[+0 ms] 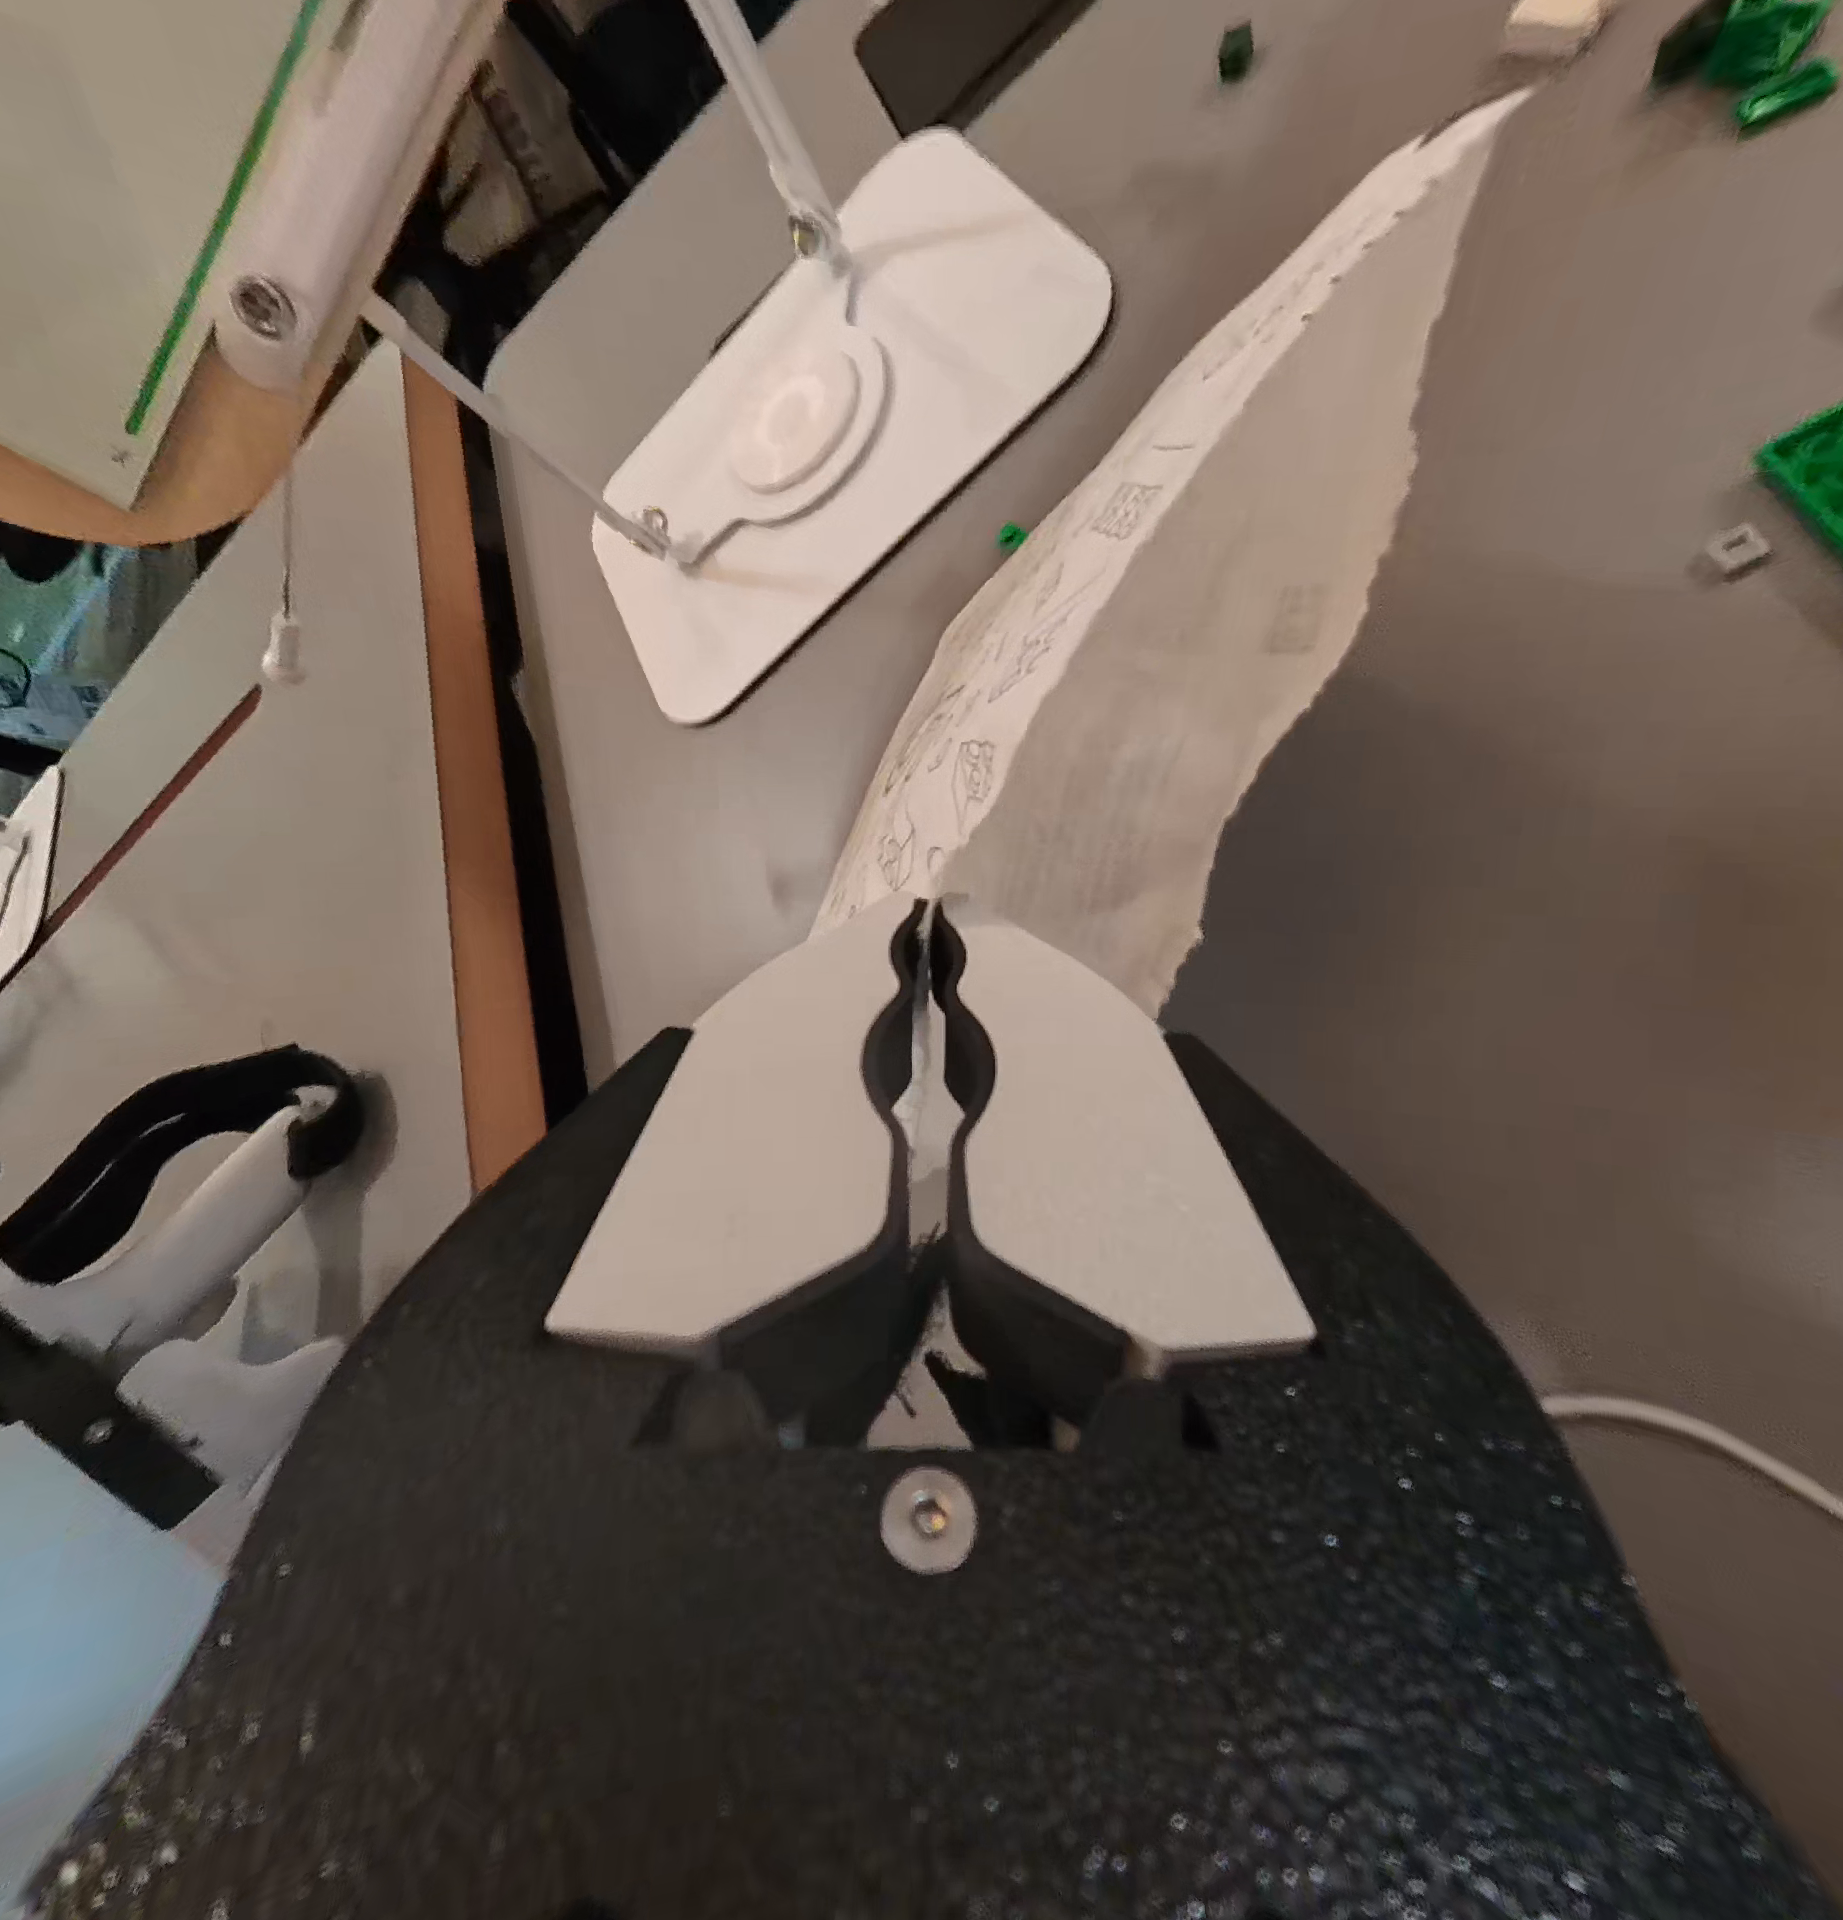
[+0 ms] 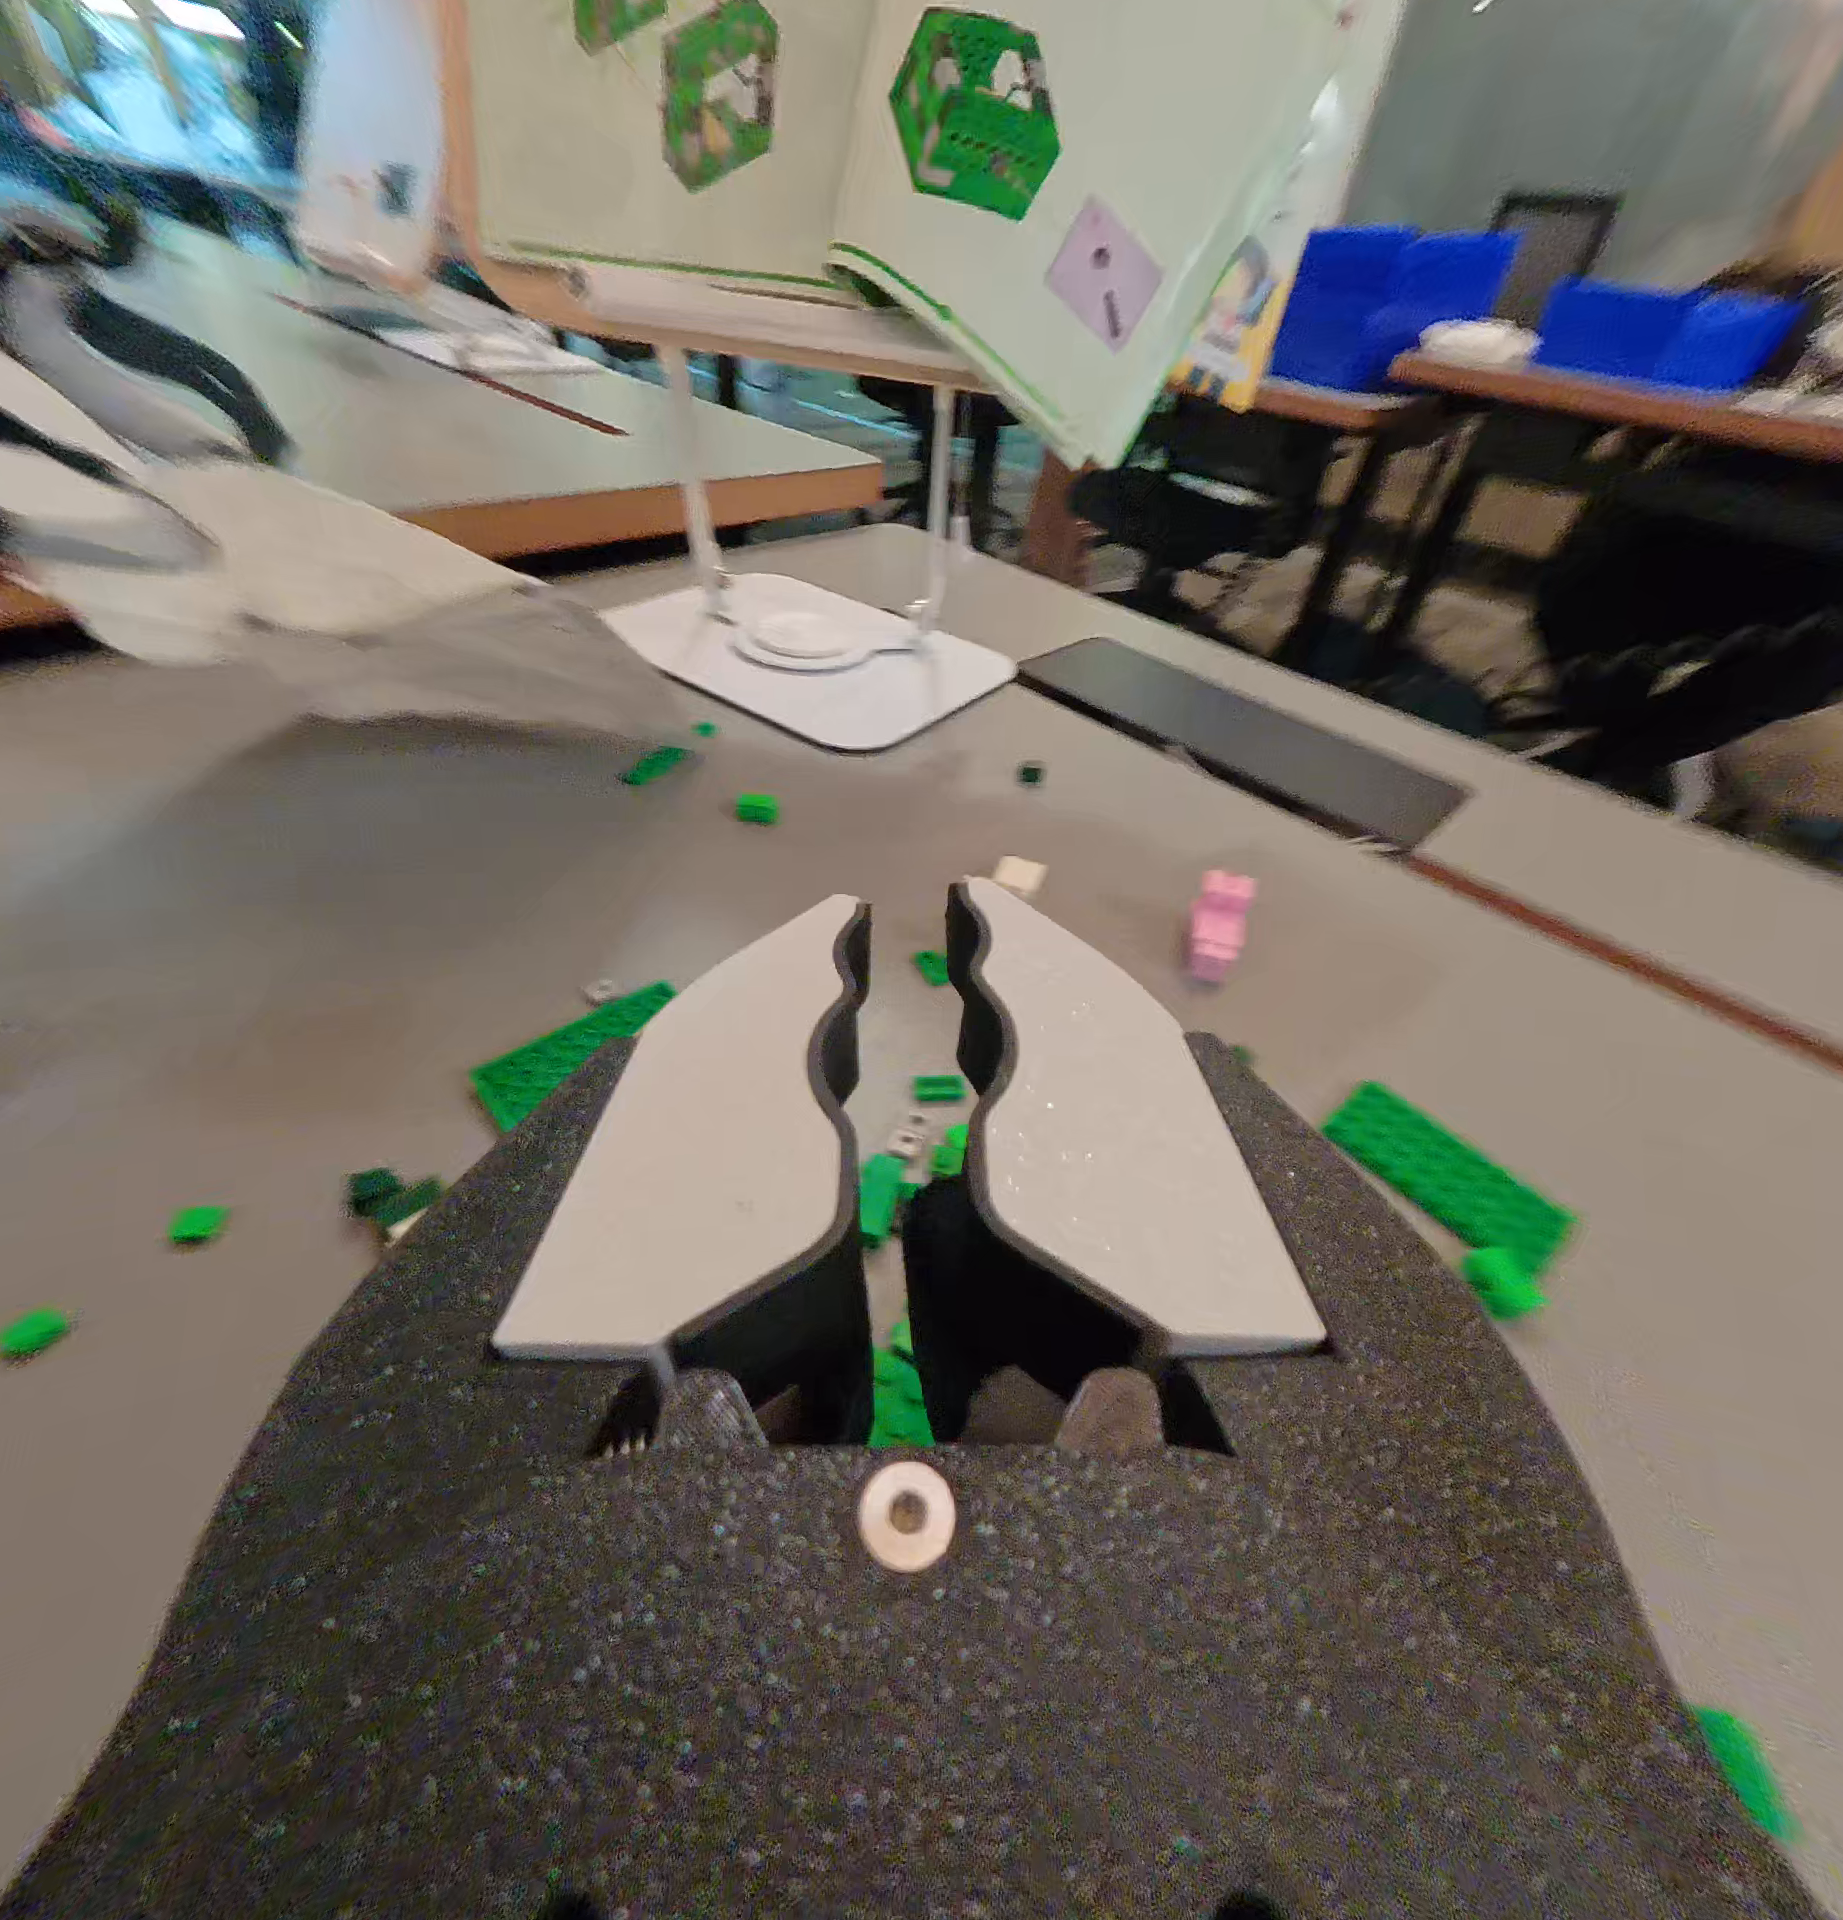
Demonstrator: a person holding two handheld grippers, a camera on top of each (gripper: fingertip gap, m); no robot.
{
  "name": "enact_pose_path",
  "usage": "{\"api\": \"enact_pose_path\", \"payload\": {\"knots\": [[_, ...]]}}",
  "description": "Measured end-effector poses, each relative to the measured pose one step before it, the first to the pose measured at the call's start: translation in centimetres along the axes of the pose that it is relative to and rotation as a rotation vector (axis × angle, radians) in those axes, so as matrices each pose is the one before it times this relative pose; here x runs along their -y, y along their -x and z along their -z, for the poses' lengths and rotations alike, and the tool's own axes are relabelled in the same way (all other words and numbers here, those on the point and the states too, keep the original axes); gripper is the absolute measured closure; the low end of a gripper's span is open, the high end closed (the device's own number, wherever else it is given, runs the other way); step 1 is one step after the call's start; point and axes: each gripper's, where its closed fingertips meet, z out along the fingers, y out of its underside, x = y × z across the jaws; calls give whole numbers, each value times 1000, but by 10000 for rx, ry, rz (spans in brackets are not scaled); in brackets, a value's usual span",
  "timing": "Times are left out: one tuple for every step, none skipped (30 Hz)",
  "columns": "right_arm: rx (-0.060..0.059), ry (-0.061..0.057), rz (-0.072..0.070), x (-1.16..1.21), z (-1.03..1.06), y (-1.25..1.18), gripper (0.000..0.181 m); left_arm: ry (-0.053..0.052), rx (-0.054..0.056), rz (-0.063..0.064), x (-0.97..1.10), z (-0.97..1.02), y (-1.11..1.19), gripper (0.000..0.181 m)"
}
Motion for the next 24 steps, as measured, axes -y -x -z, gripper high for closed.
{"api": "enact_pose_path", "payload": {"knots": [[415, -57, -664, -43, -97, 336, 167, -312, -36, 87, 260, -460, -267, 181], [298, -43, -595, -26, -60, 182, 167, -178, -20, 98, 25, -521, -246, 181], [182, -10, -455, -37, -31, 33, 163, -25, 20, 21, -268, -530, -193, 181], [41, 39, -314, -90, -31, -137, 157, 27, 3, -56, -408, -454, -210, 181], [-73, 65, -162, -148, -30, -265, 153, -22, 138, -43, -393, -367, -15, 181], [-163, 60, -32, -168, -46, -322, 150, -95, 210, -48, -365, -253, 106, 181], [-170, 62, 61, -204, -86, -248, 150, -163, 250, -27, -323, -168, 166, 181], [-79, 44, 128, -166, -132, -5, 152, -171, 310, -30, -308, -78, 272, 181], [73, 24, 172, -171, -191, 333, 156, -134, 334, -65, -274, 29, 369, 181], [235, 80, 190, -291, -289, 687, 159, -111, 287, -59, -157, 88, 385, 181], [293, 185, 215, -430, -367, 850, 160, -136, 116, 4, -17, 89, 186, 181], [226, 205, 313, -434, -405, 798, 159, -164, -108, 107, 96, -1, -158, 181], [45, 120, 375, -298, -396, 561, 158, -160, -226, 134, 112, -94, -417, 181], [-107, 43, 360, -134, -386, 328, 157, -102, -176, 28, 19, -164, -463, 181], [-143, 18, 290, 41, -421, 238, 157, -8, -72, -78, -110, -190, -377, 181], [-42, 11, 239, 257, -507, 330, 157, -11, 32, -95, -147, -219, -262, 181], [60, 1, 266, 488, -645, 410, 157, -141, 225, -32, -8, -217, -29, 181], [133, -22, 383, 746, -855, 430, 157, -293, 423, -12, 198, -156, 208, 181], [160, -60, 535, 1062, -1087, 327, 158, -259, 27, -122, 227, -61, -343, 181], [203, -125, 611, 1382, -1329, 234, 158, -113, -213, -81, 43, -93, -672, 181], [224, -184, 549, 1616, -1559, 79, 158, 14, -271, -96, -186, -155, -759, 181], [220, -244, 491, 1796, -1792, -62, 158, 78, -267, -131, -250, -188, -684, 181], [128, -336, 431, 1951, -2047, -248, 158, 125, -190, -118, -215, -188, -461, 181], [113, -366, 372, 1950, -2290, -268, 158, 96, -88, -48, -129, -152, -196, 181]]}}
